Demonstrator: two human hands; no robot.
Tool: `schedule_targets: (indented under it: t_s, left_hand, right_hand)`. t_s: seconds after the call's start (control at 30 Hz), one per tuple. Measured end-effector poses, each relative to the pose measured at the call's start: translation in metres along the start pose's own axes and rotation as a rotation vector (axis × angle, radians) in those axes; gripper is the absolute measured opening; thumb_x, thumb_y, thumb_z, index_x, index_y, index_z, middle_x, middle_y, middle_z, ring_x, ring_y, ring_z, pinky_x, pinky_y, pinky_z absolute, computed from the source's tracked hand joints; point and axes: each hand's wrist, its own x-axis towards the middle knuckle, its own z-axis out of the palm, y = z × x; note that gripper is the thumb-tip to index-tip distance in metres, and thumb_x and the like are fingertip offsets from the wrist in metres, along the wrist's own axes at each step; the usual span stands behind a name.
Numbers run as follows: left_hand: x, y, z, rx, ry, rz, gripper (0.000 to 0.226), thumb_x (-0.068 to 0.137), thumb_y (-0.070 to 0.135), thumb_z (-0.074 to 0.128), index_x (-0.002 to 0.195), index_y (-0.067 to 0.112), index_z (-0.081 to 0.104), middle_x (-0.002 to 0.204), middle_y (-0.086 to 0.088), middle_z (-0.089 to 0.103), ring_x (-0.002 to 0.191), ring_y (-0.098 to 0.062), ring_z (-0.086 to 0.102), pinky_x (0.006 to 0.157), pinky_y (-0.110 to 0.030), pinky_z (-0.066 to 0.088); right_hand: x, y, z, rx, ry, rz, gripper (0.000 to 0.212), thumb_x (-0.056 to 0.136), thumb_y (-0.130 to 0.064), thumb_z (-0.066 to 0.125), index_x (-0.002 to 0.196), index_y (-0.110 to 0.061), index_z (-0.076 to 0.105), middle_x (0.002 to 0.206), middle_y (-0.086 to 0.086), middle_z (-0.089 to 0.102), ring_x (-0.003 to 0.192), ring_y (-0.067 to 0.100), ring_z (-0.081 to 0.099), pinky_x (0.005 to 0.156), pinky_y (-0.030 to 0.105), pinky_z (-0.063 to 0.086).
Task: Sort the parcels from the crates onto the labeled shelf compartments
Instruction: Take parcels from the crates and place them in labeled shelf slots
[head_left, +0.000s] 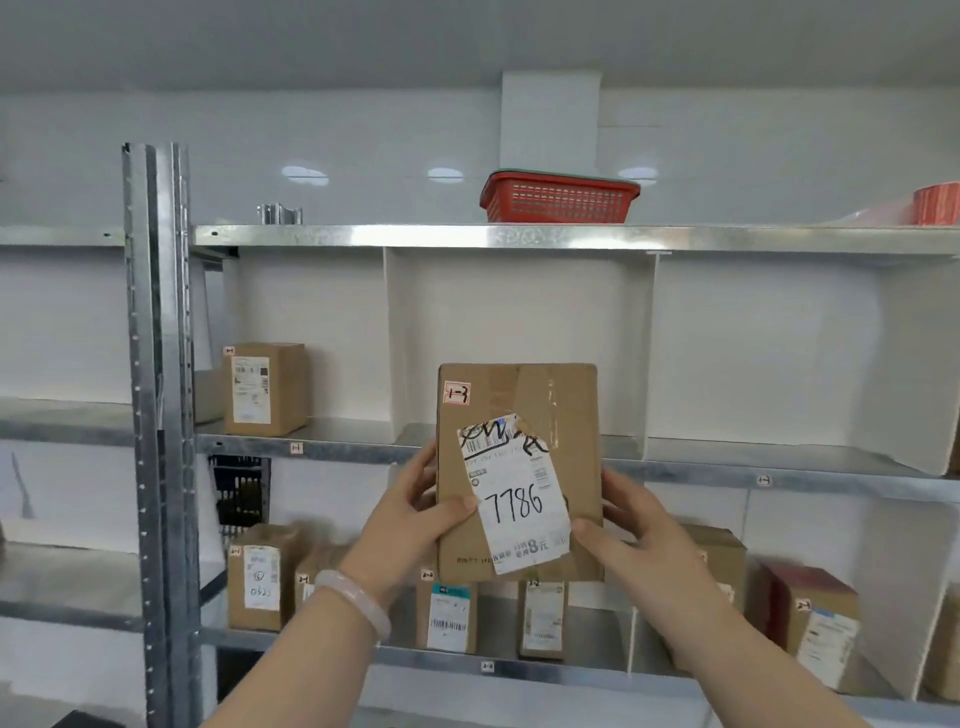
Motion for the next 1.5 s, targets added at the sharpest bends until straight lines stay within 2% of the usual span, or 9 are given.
schedule_targets:
  t_s: [0.13, 0.37, 0.53, 0.7, 0.8, 0.97, 1.13, 1.33, 1.5]
  left_hand:
    - [0.068, -0.010, -0.028, 0.003, -0.020, 0.029, 0.073, 0.078, 0.015, 0.082, 0.140, 0.034, 0.049, 0.124, 0.003, 0.069, 0.106, -0.018, 0.070, 0.075, -0.030, 0.060]
    - [0.153, -0.038, -0.046, 0.044, -0.009, 0.028, 0.088, 0.062, 0.036, 0.084, 0.142, 0.039, 0.046, 0.125, 0.007, 0.068, 0.111, -0.018, 0.068, 0.084, -0.038, 0.060]
    - [0.201, -0.053, -0.047, 0.059, 0.028, 0.071, 0.077, 0.070, 0.026, 0.075, 0.141, 0.039, 0.046, 0.123, 0.006, 0.069, 0.108, -0.016, 0.069, 0.074, -0.033, 0.060]
    - [0.249, -0.057, -0.050, 0.118, 0.119, 0.110, 0.080, 0.071, 0.020, 0.070, 0.143, 0.038, 0.043, 0.123, 0.004, 0.068, 0.112, -0.018, 0.067, 0.092, -0.038, 0.057]
    - [0.270, -0.061, -0.054, 0.154, 0.185, 0.114, 0.078, 0.071, 0.023, 0.067, 0.142, 0.042, 0.043, 0.125, 0.010, 0.067, 0.112, -0.013, 0.065, 0.087, -0.029, 0.057]
    - [0.293, -0.083, -0.063, 0.207, 0.271, 0.097, 0.052, 0.087, 0.010, 0.067, 0.119, 0.047, 0.053, 0.107, 0.016, 0.074, 0.094, 0.000, 0.069, 0.072, -0.014, 0.053]
    - [0.312, -0.098, -0.074, 0.261, 0.266, 0.080, 0.046, 0.093, 0.005, 0.061, 0.115, 0.045, 0.055, 0.105, 0.021, 0.072, 0.088, 0.009, 0.067, 0.067, -0.011, 0.052]
    - [0.323, -0.116, -0.088, 0.280, 0.277, 0.065, 0.048, 0.092, 0.003, 0.060, 0.127, 0.036, 0.056, 0.110, 0.016, 0.072, 0.104, -0.001, 0.066, 0.075, -0.009, 0.051]
    - [0.322, -0.126, -0.096, 0.299, 0.279, 0.077, 0.052, 0.092, 0.003, 0.060, 0.136, 0.030, 0.052, 0.117, 0.013, 0.070, 0.099, 0.008, 0.064, 0.072, -0.004, 0.047]
  right_hand:
    - [0.062, 0.009, 0.028, 0.008, 0.004, -0.016, 0.060, 0.085, -0.024, 0.074, 0.130, -0.048, 0.043, 0.118, -0.031, 0.058, 0.111, -0.009, 0.055, 0.073, 0.009, 0.048]
    - [0.141, 0.036, 0.051, 0.071, 0.030, 0.016, 0.060, 0.087, -0.022, 0.071, 0.137, -0.041, 0.043, 0.126, -0.021, 0.059, 0.117, 0.003, 0.056, 0.097, 0.031, 0.050]
    - [0.195, 0.057, 0.061, 0.117, 0.003, -0.030, 0.050, 0.087, -0.020, 0.070, 0.122, -0.049, 0.049, 0.122, -0.025, 0.060, 0.115, -0.001, 0.057, 0.093, 0.026, 0.048]
    - [0.252, 0.075, 0.071, 0.177, -0.035, -0.066, 0.051, 0.085, -0.018, 0.070, 0.123, -0.048, 0.052, 0.123, -0.024, 0.062, 0.113, -0.002, 0.058, 0.089, 0.026, 0.049]
    - [0.282, 0.084, 0.083, 0.192, -0.083, -0.077, 0.055, 0.084, -0.017, 0.070, 0.128, -0.045, 0.052, 0.124, -0.022, 0.062, 0.116, 0.002, 0.058, 0.082, 0.023, 0.049]
    - [0.309, 0.099, 0.105, 0.169, -0.124, -0.064, 0.069, 0.064, -0.049, 0.071, 0.130, -0.045, 0.053, 0.123, -0.025, 0.062, 0.116, -0.001, 0.058, 0.096, 0.032, 0.049]
    - [0.327, 0.110, 0.122, 0.162, -0.113, -0.027, 0.075, 0.056, -0.052, 0.065, 0.130, -0.045, 0.054, 0.123, -0.024, 0.063, 0.114, 0.001, 0.060, 0.104, 0.039, 0.046]
    - [0.332, 0.119, 0.137, 0.196, -0.085, 0.024, 0.057, 0.056, -0.046, 0.072, 0.112, -0.048, 0.061, 0.120, -0.019, 0.065, 0.113, 0.005, 0.062, 0.102, 0.042, 0.047]
    - [0.324, 0.129, 0.144, 0.187, -0.042, 0.025, 0.043, 0.084, -0.013, 0.071, 0.111, -0.043, 0.057, 0.120, -0.019, 0.064, 0.114, 0.005, 0.060, 0.102, 0.040, 0.048]
